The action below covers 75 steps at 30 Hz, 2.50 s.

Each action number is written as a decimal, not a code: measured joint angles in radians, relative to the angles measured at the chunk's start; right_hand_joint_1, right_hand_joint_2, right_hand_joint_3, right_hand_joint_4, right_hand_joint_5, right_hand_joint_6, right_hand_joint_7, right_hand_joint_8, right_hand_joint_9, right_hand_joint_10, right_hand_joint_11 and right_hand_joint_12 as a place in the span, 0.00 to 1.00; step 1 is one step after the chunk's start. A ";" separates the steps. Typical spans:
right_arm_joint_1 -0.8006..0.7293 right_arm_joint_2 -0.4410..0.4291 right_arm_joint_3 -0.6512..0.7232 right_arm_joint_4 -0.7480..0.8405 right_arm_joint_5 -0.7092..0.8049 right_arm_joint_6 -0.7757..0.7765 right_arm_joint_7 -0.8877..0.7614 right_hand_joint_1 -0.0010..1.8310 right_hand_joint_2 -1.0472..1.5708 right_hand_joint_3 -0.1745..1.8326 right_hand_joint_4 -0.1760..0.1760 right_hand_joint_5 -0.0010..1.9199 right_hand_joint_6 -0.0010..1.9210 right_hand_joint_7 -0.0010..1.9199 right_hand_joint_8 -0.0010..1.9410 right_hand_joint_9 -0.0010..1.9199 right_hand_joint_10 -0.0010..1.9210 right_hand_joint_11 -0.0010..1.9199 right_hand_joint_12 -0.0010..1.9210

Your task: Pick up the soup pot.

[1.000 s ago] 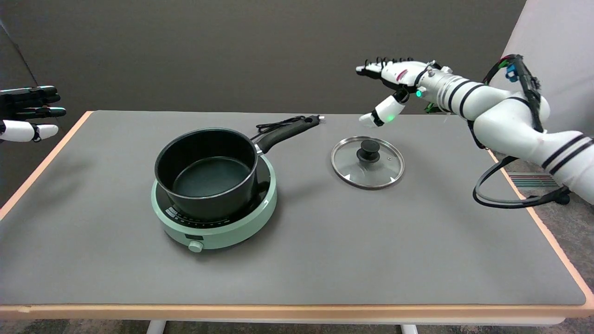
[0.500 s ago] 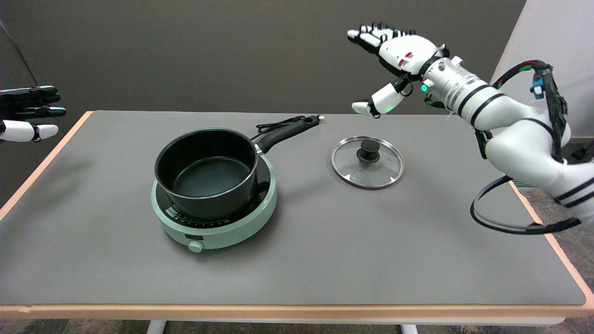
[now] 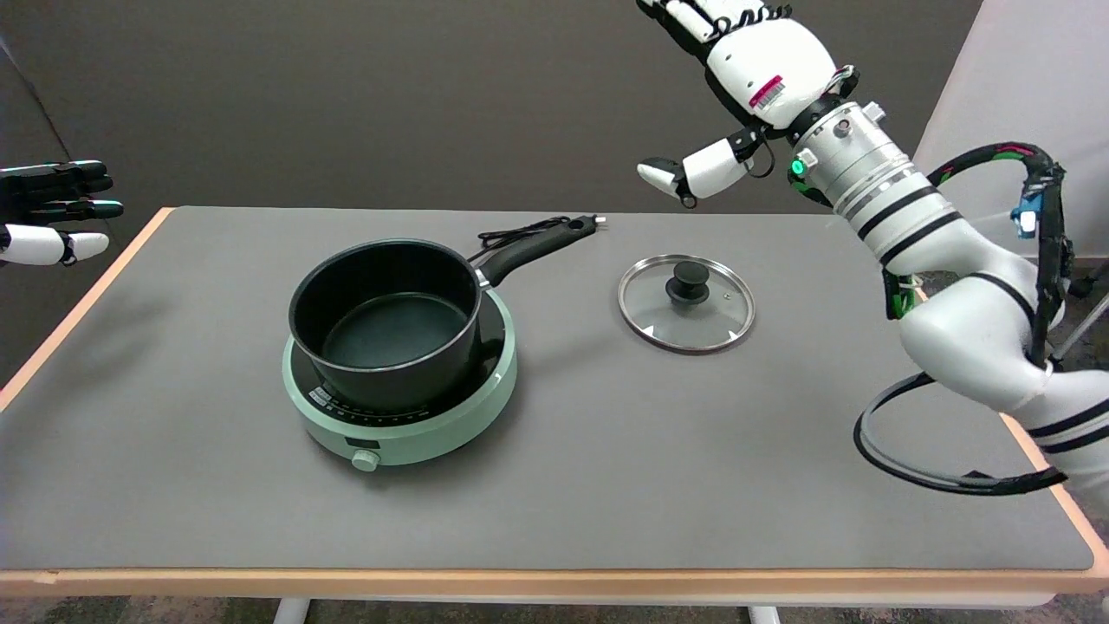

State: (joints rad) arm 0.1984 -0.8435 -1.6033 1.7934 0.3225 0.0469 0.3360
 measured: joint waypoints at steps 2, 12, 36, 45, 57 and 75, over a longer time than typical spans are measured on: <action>-0.011 -0.013 0.007 0.011 -0.016 0.023 0.000 0.38 0.53 0.51 0.75 0.02 0.07 0.00 0.04 0.00 0.09 0.05 0.28; -0.060 -0.078 0.024 0.045 -0.074 0.166 0.001 0.38 0.53 0.51 0.75 0.02 0.07 0.00 0.04 0.01 0.09 0.06 0.28; -0.114 -0.230 -0.017 0.068 -0.143 0.278 -0.008 0.37 0.55 0.55 0.76 0.06 0.08 0.05 0.05 0.06 0.11 0.07 0.29; -0.083 -0.329 -0.063 0.071 -0.233 0.193 -0.028 0.38 0.55 0.55 0.77 0.08 0.07 0.06 0.07 0.09 0.09 0.10 0.25; -0.071 -0.345 -0.050 0.076 -0.271 0.198 -0.038 0.36 0.55 0.54 0.76 0.08 0.07 0.06 0.07 0.09 0.09 0.10 0.25; -0.058 -0.291 -0.004 0.076 -0.151 0.186 -0.043 0.12 0.54 0.54 0.67 0.06 0.07 0.06 0.05 0.07 0.13 0.08 0.29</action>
State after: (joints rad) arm 0.1405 -1.1346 -1.6072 1.8694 0.1719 0.2330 0.2928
